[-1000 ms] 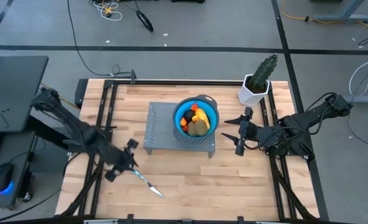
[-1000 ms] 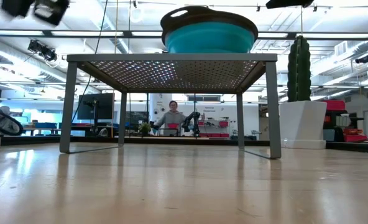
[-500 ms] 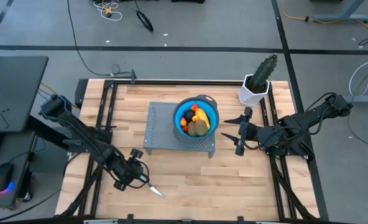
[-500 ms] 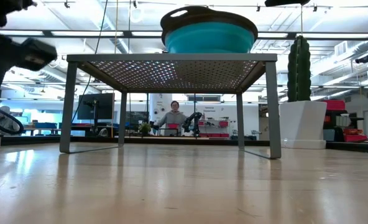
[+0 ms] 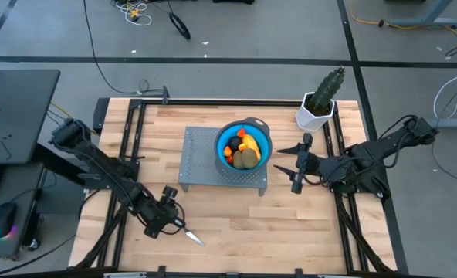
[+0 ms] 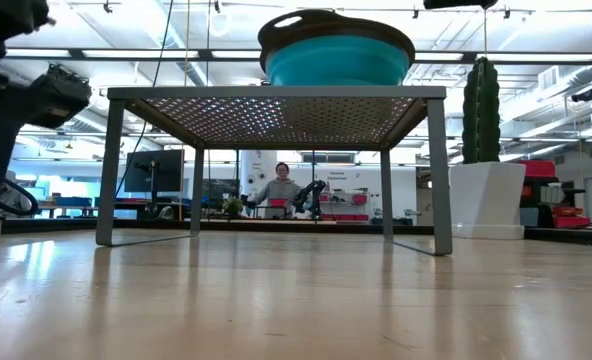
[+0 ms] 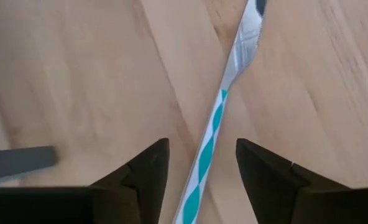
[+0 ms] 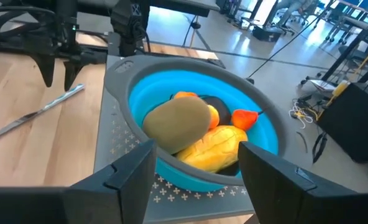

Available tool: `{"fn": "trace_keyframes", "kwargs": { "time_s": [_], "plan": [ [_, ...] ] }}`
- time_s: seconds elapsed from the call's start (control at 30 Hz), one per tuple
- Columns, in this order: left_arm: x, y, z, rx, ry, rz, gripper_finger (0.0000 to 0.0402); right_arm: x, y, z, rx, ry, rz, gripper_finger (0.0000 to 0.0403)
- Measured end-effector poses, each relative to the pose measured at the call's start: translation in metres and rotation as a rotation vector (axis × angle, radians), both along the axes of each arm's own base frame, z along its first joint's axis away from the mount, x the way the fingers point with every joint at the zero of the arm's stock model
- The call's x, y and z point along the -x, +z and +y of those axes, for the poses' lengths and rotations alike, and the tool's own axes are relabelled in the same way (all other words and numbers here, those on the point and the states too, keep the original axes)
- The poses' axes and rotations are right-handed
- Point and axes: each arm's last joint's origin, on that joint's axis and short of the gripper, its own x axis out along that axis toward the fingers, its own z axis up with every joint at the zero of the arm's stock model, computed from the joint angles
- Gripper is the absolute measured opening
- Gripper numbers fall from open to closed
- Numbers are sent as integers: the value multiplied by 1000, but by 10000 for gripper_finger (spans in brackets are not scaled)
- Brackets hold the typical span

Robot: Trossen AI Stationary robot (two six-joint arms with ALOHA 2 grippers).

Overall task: Pick & Place Fruit
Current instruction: Put the blue knife on the shelf

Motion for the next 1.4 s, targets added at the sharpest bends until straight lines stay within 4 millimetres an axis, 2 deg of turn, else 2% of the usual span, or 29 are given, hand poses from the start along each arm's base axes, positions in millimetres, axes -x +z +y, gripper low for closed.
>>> {"fn": "trace_keyframes", "kwargs": {
  "time_s": [0.2, 0.6, 1.13, 1.4],
  "plan": [
    [4, -9, 0, 19, 62, -24, 186, 0, -7, 0, 6, 0, 14, 238],
    [17, -33, 7, 43, 108, -56, 183, -1, -6, 0, 6, -3, -7, 238],
    [16, -34, 7, -7, 57, -107, 183, -2, -6, 1, 3, -4, -13, 238],
    [17, -35, 6, 46, 22, -54, 183, -2, -6, 1, 3, -4, -12, 238]
  ]
}}
